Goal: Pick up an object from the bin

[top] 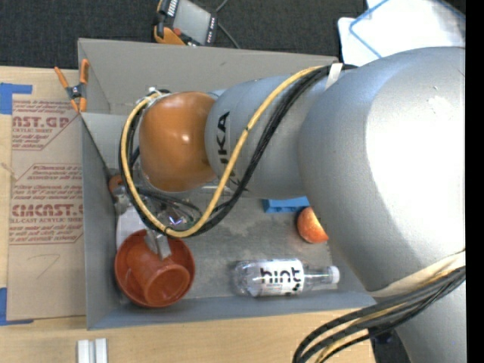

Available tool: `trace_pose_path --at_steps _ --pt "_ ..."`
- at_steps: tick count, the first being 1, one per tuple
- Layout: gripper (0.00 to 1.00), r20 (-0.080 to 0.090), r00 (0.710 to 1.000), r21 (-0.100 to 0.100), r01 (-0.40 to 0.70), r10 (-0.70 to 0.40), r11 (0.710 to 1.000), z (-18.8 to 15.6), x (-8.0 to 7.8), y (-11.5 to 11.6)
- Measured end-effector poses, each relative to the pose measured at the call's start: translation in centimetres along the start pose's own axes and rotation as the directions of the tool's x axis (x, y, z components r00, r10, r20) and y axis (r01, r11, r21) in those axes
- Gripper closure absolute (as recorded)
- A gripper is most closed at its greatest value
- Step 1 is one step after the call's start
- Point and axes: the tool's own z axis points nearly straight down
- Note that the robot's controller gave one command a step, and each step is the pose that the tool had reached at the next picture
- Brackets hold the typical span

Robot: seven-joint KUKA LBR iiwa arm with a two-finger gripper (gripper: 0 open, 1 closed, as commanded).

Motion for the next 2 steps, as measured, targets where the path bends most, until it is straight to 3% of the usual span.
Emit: trace_pose_path --at_steps 1,2 --pt "0.00 0.000 1.000 0.000 0.000 0.000 1.000 0.0 0.0 0.0" --pt "0.00 -0.013 1.000 -0.001 0.000 0.000 1.000 -2.0 0.7 0.1"
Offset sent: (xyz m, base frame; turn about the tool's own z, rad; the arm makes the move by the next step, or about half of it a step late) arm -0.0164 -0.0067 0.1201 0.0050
